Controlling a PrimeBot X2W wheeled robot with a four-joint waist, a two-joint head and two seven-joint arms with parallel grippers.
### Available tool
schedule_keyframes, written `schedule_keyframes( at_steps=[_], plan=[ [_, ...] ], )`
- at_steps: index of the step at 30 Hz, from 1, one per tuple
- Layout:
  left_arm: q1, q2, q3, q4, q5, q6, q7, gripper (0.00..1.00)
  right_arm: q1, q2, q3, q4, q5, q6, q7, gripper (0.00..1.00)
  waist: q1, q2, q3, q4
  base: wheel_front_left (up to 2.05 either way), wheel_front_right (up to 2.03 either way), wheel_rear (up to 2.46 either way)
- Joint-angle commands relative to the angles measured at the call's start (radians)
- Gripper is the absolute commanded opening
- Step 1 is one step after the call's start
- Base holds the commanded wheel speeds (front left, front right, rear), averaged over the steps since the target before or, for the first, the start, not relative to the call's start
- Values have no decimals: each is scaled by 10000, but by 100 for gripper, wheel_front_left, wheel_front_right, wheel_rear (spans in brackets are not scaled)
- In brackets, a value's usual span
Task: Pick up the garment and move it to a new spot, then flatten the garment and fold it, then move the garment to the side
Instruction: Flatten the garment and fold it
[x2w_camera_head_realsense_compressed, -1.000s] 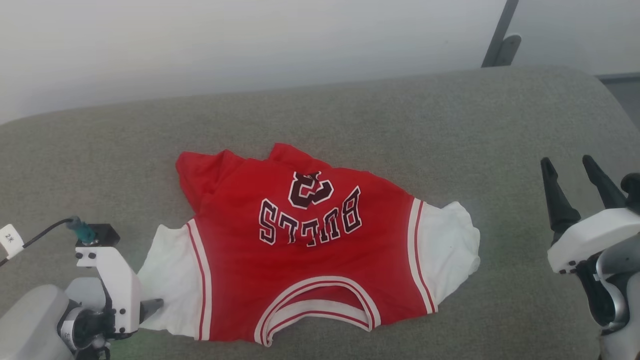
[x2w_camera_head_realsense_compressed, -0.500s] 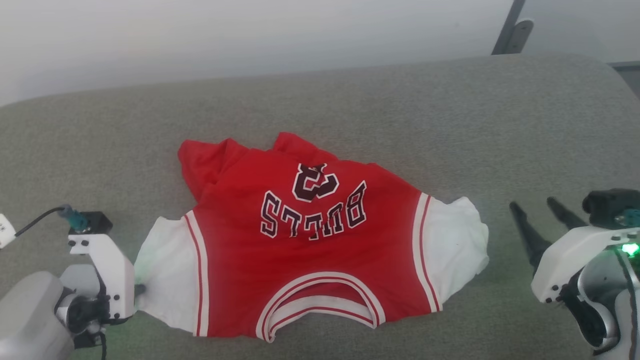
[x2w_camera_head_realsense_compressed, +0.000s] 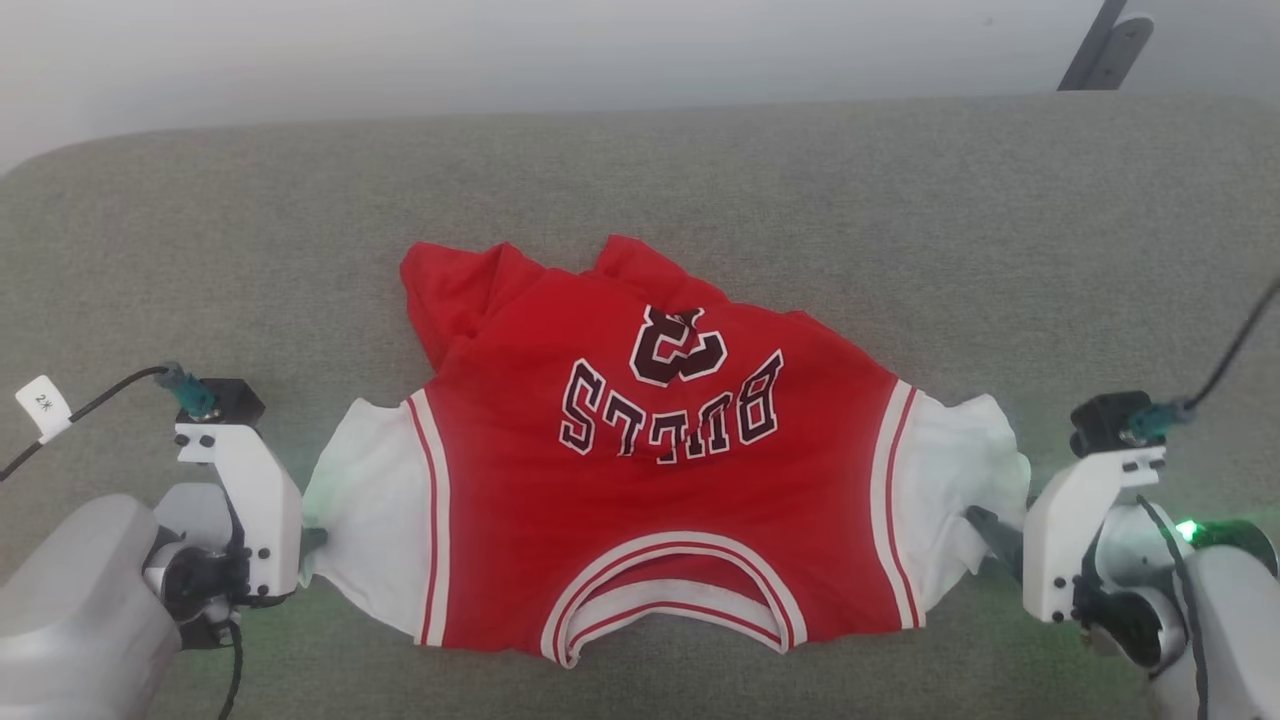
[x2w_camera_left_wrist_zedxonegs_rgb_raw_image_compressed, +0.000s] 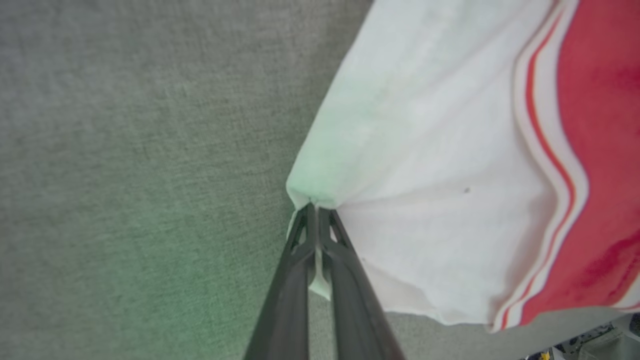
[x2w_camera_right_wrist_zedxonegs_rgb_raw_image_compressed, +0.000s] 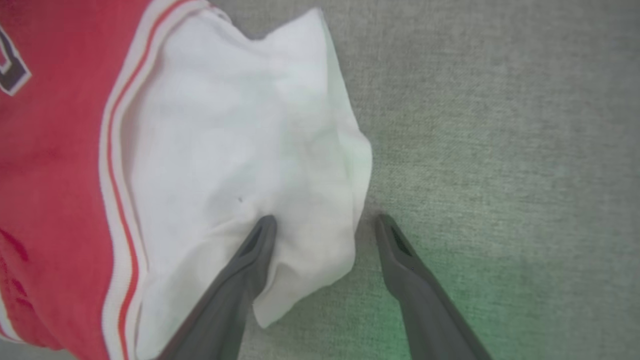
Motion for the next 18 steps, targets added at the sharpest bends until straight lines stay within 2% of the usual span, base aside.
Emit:
schedule_keyframes(
  at_steps=[1,2,3,9,18],
  plan=[
    [-55,-284,-133,256,64,25,-104,0,-157,54,258,622,28,2,410,100,0,-1,10,58,0,0,0],
    [-97,-322,-152,323,59,21,-116,0,-236,94,345,862,104,2,526,46,0,-1,-4,78,0,0,0],
    [-136,-356,-175,382,56,-1,-127,0,-309,60,455,1064,68,3,612,0,0,-1,-30,104,0,0,0],
    [-388,-355,-291,644,-30,-85,100,0,-682,-86,703,1364,367,3,662,0,0,-1,-377,196,0,0,0],
    [-1135,-75,-389,323,103,-48,638,0,-1335,-635,911,90,1078,2,470,0,0,-1,-1250,216,0,0,0]
  ],
)
